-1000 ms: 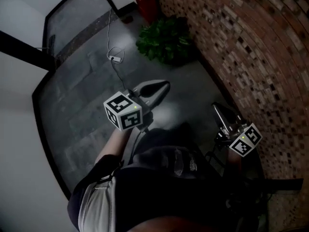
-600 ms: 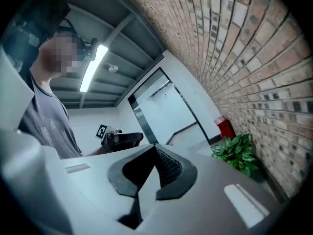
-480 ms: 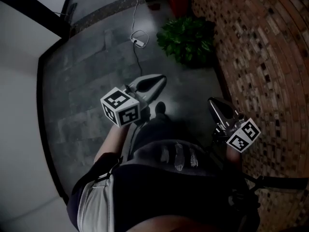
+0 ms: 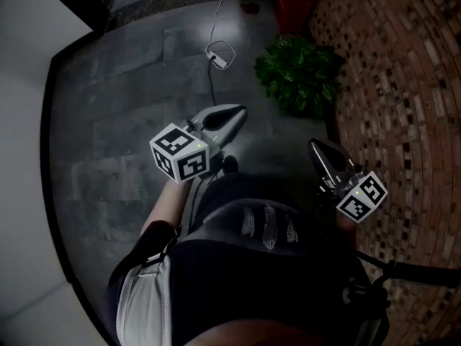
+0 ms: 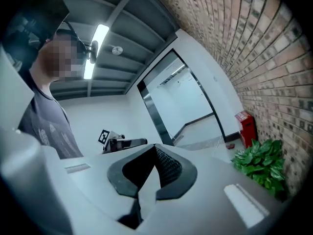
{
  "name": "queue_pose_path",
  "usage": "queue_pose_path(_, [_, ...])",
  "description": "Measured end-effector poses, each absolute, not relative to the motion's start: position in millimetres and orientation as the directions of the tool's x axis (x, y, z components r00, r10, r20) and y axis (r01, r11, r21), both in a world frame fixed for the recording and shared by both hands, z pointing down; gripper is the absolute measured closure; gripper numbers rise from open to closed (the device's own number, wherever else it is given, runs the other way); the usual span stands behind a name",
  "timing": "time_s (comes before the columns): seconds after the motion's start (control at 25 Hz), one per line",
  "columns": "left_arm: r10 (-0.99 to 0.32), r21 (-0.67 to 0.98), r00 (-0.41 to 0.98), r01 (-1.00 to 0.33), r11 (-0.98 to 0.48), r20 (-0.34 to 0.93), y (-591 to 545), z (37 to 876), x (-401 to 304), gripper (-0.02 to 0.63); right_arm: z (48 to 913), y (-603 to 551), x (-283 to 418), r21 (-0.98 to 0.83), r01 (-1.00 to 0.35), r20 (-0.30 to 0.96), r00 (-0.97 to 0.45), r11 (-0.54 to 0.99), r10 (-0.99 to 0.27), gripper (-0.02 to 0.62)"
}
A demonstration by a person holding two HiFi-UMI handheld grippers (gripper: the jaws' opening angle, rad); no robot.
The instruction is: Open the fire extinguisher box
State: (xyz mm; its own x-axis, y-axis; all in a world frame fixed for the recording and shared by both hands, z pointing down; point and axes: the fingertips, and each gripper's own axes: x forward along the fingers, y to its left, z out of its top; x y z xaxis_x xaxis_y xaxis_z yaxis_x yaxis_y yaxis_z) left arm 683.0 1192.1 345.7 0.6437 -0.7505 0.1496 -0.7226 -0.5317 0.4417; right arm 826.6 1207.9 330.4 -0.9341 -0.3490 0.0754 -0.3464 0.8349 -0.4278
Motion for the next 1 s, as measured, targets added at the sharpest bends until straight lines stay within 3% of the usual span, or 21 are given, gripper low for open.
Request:
queue_pose_path(0.2, [-0.799, 0.419, 0.584, -0.768, -0.485, 0.146, 1163, 342, 598, 0.607, 322, 1176, 728, -0.401, -0.251, 0.084, -0.968, 0.881, -0.237, 0.594])
queue_pose_path(0.48, [-0.871, 0.443, 0.469, -0.818, -0.367, 0.144, 1159, 358, 522, 0.607, 335, 1148, 637, -0.298, -0.144, 0.188, -0.978, 0.944, -0.09, 0.594])
queue_pose_path(1.0, [-0.908, 0.329, 0.365, -0.899, -0.287, 0.205, 1017, 343, 482, 0.607, 355, 989, 586, -0.311, -0.054, 0.15, -0.989, 0.949, -0.007, 0.594])
